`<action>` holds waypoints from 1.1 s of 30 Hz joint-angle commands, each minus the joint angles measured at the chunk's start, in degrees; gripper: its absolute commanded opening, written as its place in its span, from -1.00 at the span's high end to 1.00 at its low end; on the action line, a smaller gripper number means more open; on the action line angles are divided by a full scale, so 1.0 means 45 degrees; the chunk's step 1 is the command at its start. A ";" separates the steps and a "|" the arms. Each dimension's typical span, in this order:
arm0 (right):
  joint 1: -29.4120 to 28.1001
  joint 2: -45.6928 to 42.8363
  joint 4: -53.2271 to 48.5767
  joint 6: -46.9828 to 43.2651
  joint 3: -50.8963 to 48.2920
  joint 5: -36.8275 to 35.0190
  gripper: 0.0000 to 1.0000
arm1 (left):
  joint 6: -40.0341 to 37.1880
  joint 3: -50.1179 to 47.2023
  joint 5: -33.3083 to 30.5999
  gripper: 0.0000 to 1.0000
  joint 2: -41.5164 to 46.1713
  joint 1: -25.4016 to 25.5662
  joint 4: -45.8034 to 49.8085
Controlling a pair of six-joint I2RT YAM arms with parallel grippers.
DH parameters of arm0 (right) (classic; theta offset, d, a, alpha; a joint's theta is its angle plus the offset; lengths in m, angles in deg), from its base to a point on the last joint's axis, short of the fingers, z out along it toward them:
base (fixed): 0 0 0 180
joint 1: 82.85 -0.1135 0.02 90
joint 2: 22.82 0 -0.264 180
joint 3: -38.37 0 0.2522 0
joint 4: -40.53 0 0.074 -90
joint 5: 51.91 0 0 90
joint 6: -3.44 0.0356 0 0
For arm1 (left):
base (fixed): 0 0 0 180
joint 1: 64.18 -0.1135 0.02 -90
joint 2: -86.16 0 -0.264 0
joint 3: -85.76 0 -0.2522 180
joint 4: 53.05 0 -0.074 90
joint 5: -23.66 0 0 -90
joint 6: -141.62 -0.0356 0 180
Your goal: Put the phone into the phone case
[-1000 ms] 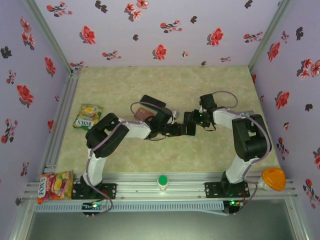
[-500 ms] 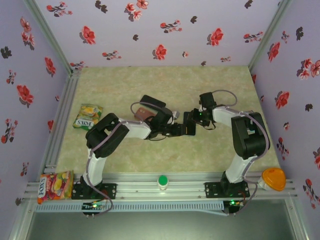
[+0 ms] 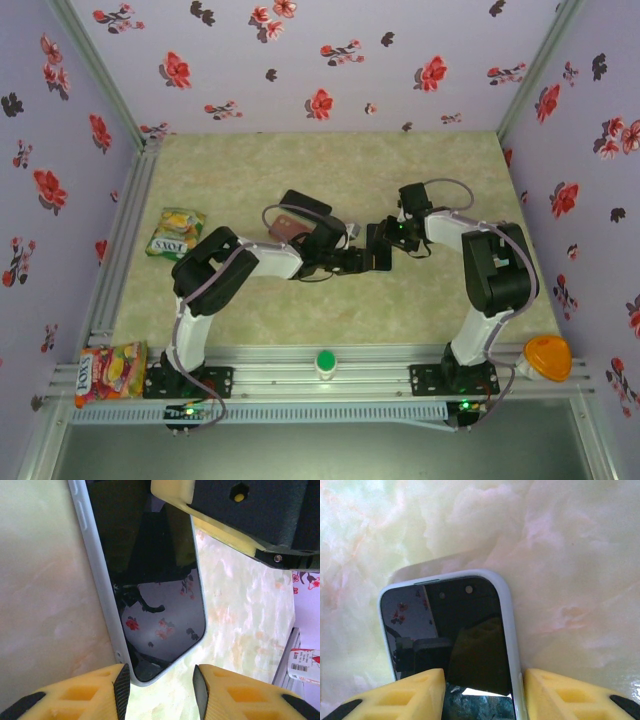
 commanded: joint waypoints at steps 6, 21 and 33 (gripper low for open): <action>-0.0023 0.0343 0.1174 -0.0187 0.0328 -0.0063 0.03 | -0.0008 -0.0417 -0.0267 0.15 0.0796 0.0302 0.0429; 0.0672 -0.1783 -0.0203 -0.0747 0.1242 -0.0478 -0.10 | -0.1057 -0.1601 -0.2557 0.15 0.4105 -0.1334 0.2177; -0.2281 -0.0463 -0.2153 -0.2878 0.4886 -0.0607 -0.31 | -0.1489 -0.2371 -0.2643 0.12 0.7765 -0.4689 0.4799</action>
